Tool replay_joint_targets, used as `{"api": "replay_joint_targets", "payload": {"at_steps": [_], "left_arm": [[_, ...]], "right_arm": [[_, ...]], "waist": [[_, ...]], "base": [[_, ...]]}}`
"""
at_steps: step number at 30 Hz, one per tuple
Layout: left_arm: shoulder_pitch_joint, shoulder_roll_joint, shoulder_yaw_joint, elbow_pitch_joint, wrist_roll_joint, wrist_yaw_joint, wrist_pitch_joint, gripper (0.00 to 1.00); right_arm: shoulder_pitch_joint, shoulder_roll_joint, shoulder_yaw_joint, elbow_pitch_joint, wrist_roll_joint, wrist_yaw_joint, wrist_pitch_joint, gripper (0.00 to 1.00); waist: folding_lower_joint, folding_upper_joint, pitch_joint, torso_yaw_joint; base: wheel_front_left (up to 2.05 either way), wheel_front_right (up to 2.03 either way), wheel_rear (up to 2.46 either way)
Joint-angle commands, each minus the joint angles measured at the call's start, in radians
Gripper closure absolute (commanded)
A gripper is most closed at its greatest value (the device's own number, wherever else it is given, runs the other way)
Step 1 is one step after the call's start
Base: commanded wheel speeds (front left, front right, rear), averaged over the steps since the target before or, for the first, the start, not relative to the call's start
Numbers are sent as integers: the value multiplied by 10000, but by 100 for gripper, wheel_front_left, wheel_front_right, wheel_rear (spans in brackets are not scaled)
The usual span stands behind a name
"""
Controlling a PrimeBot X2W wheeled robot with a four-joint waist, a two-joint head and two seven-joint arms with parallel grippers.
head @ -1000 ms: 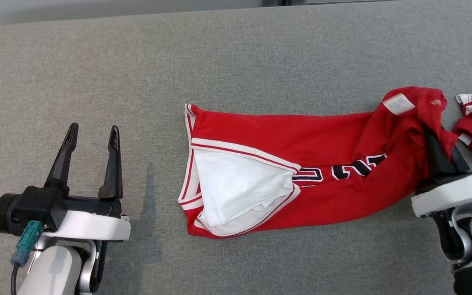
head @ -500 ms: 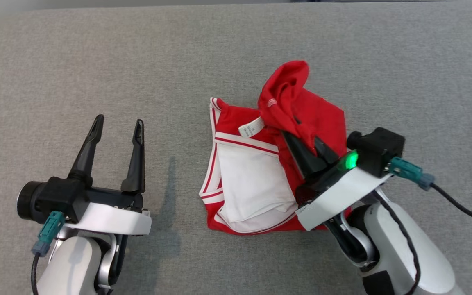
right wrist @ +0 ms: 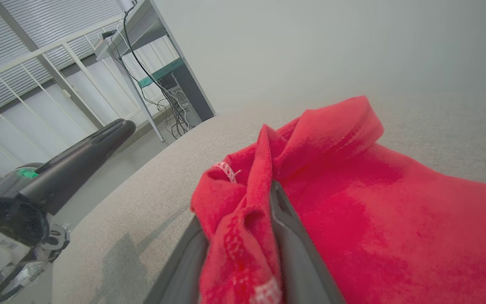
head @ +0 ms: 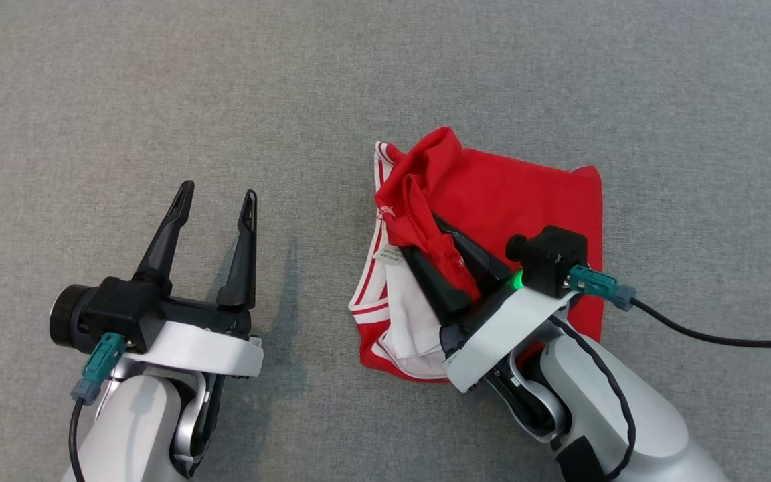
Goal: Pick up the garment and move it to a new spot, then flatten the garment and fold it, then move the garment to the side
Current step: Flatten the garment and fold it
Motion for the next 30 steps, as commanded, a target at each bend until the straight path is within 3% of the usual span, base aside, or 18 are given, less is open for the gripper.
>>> {"api": "replay_joint_targets", "payload": {"at_steps": [1,6,9,15,21,30], "left_arm": [[-201,24,78,45,122,-70,-35,0],[-93,71,285,118,251,-50,-37,0],[2,95,385,111,295,7,-37,0],[166,178,594,-46,385,159,-35,0],[439,267,747,-276,435,376,-37,0],[940,449,832,-663,388,619,187,0]], "right_arm": [[-178,-30,165,-56,169,-1,-214,0],[-235,-30,693,-1035,428,-1,-598,0],[40,-205,399,-1863,318,-1,-713,0],[1018,-909,-1880,-3313,-543,-1,-651,0],[2280,-1068,-4408,-3987,-1398,-1,-190,0],[3751,-1141,-6421,-4056,-2326,-1,207,0]], "waist": [[0,0,-6,-125],[0,0,-145,-618],[0,0,-258,-832],[0,0,-498,-1119],[0,0,-804,-1256],[0,0,-1274,-1317]], "base": [[0,0,0],[0,0,0],[0,0,0],[0,0,0],[0,0,0],[0,0,0]]}}
